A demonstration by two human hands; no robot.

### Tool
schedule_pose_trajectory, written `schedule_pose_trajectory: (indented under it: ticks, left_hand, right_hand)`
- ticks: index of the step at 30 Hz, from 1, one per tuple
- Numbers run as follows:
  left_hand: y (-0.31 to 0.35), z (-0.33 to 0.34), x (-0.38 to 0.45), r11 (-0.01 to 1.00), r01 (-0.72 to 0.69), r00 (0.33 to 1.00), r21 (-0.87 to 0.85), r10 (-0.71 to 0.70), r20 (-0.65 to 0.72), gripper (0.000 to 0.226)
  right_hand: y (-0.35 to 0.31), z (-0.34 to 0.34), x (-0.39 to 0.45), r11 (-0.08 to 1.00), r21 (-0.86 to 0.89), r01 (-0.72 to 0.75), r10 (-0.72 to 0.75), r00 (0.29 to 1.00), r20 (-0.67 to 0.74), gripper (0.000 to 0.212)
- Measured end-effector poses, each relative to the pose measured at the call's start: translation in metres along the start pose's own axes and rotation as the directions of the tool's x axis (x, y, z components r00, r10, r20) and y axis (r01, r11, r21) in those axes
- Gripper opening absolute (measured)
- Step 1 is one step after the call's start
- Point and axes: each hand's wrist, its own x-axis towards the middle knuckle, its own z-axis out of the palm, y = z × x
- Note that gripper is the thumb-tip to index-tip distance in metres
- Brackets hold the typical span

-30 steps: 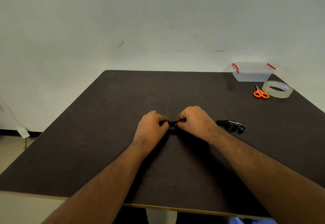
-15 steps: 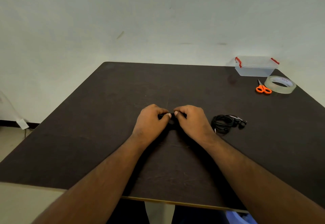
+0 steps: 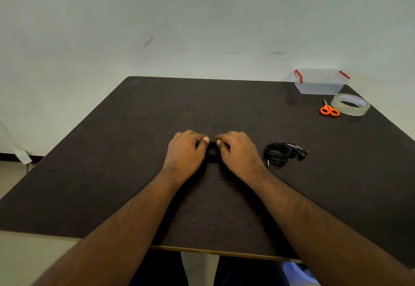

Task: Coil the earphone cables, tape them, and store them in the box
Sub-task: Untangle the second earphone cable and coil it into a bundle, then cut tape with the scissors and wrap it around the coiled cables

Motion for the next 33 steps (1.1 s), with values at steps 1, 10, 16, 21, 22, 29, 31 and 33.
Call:
schedule_pose_trajectory:
  ticks: [1,10,16,21,22,29,31,33]
  left_hand:
    - [0.000,0.000,0.000,1.000,0.003,1.000,-0.015,-0.003,-0.002,0.028]
    - [0.002,-0.003,0.002,0.993,-0.011,0.994,-0.118,-0.001,-0.107,0.032]
    - [0.031,0.001,0.040,0.983,-0.165,0.985,0.075,0.168,-0.036,0.026]
    - [0.082,0.029,0.075,0.968,-0.242,0.967,0.066,0.235,0.103,0.030]
    - [0.094,0.037,0.082,0.968,-0.247,0.962,0.049,0.239,0.134,0.031]
    - [0.154,0.105,0.115,0.960,-0.276,0.908,0.036,0.249,0.338,0.037]
    - [0.168,0.125,0.125,0.949,-0.313,0.881,0.040,0.274,0.385,0.039]
    - [0.183,0.146,0.137,0.936,-0.348,0.852,0.048,0.295,0.431,0.041]
  right_hand:
    - [0.001,0.001,0.000,1.000,-0.009,-0.004,0.004,1.000,0.006,0.024]
    - [0.007,-0.003,0.005,1.000,0.011,0.006,-0.005,0.998,-0.064,0.023]
    - [0.030,-0.044,0.021,0.999,-0.035,0.020,-0.025,0.988,-0.153,0.023]
    - [0.072,-0.092,0.027,0.993,-0.108,-0.037,0.015,0.980,-0.197,0.022]
    - [0.082,-0.102,0.027,0.991,-0.125,-0.056,0.030,0.979,-0.200,0.022]
    - [0.174,-0.152,0.011,0.958,-0.165,-0.234,0.203,0.962,-0.185,0.022]
    - [0.205,-0.162,0.006,0.936,-0.163,-0.313,0.282,0.941,-0.186,0.020]
    - [0.235,-0.171,0.003,0.913,-0.148,-0.381,0.348,0.914,-0.210,0.021]
